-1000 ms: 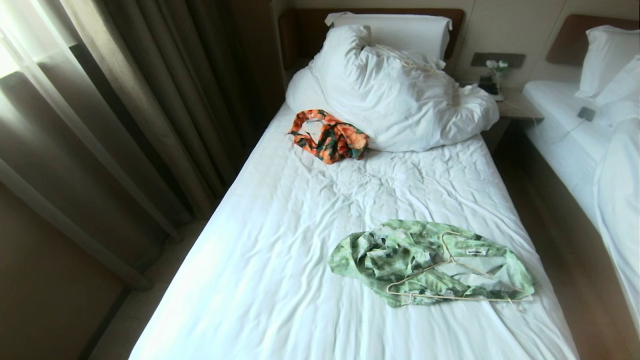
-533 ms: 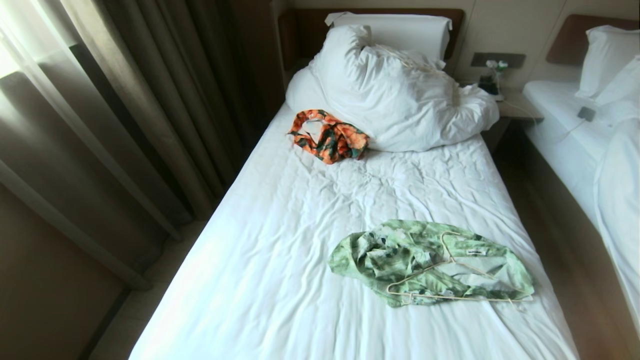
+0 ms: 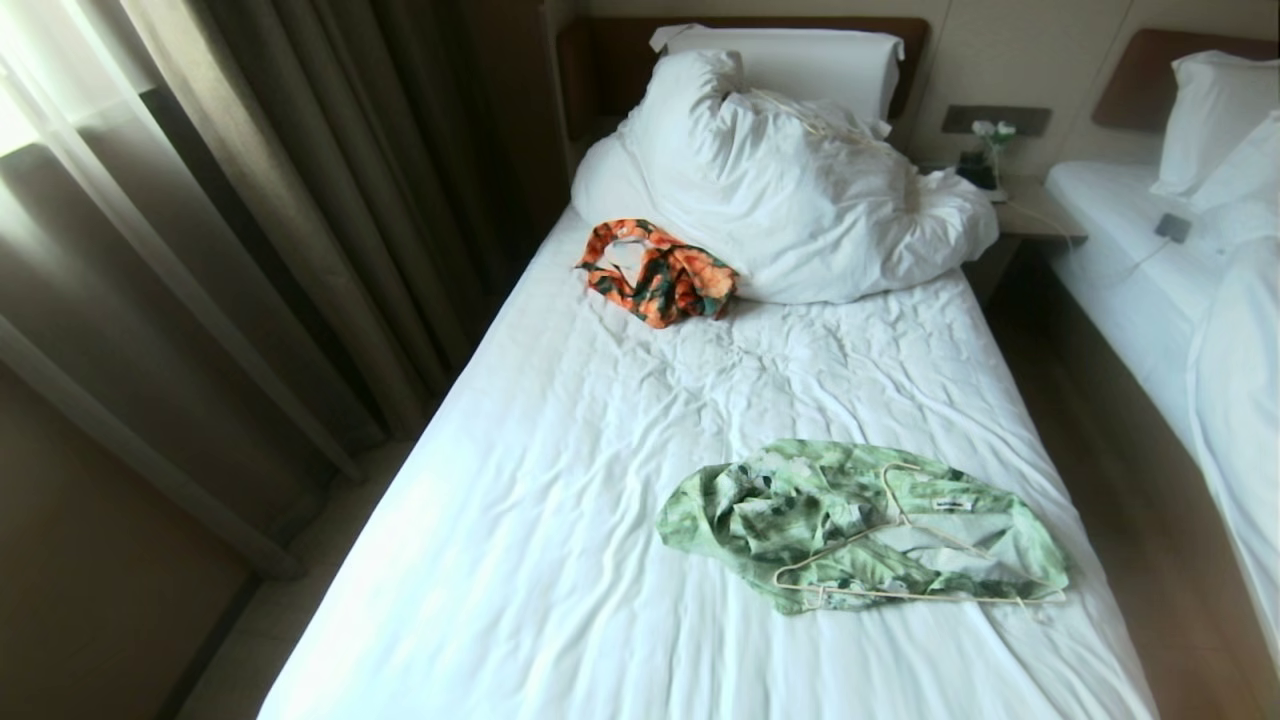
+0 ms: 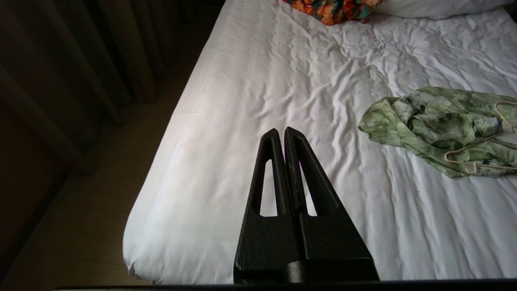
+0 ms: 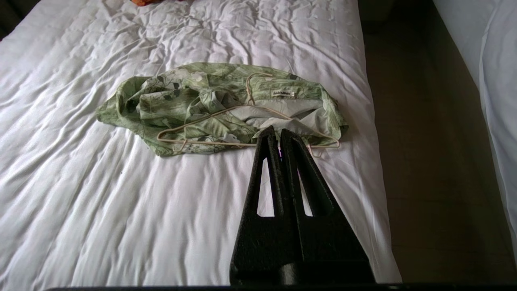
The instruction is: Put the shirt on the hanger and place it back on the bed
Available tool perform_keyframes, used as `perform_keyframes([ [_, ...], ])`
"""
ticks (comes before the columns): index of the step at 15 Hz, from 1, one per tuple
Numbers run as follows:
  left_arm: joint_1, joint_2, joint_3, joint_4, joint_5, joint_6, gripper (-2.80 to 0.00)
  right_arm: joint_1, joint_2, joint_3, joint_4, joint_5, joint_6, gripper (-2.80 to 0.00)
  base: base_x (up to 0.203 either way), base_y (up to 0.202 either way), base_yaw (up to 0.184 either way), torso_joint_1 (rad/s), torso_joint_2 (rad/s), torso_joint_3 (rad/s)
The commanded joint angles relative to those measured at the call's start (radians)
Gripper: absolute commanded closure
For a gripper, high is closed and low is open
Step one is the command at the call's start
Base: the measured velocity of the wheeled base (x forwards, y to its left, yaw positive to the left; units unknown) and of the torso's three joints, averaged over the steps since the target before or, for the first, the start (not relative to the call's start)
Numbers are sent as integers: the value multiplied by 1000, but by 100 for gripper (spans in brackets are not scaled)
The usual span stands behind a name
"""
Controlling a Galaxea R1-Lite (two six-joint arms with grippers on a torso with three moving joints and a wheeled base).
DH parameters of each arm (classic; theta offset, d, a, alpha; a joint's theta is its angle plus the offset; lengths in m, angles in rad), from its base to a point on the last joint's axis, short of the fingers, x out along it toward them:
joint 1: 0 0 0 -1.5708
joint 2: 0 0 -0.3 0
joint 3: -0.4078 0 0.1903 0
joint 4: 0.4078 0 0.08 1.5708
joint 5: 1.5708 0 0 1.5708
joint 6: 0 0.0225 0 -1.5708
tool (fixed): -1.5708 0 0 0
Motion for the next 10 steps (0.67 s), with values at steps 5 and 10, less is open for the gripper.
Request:
perform_keyframes([
  [5, 0, 1, 0, 0, 1, -1, 0, 0, 0, 0, -1, -1, 2, 0, 0, 0, 0, 0, 0, 0],
  [10, 0, 1, 0, 0, 1, -1, 0, 0, 1, 0, -1, -1, 2, 0, 0, 0, 0, 0, 0, 0],
])
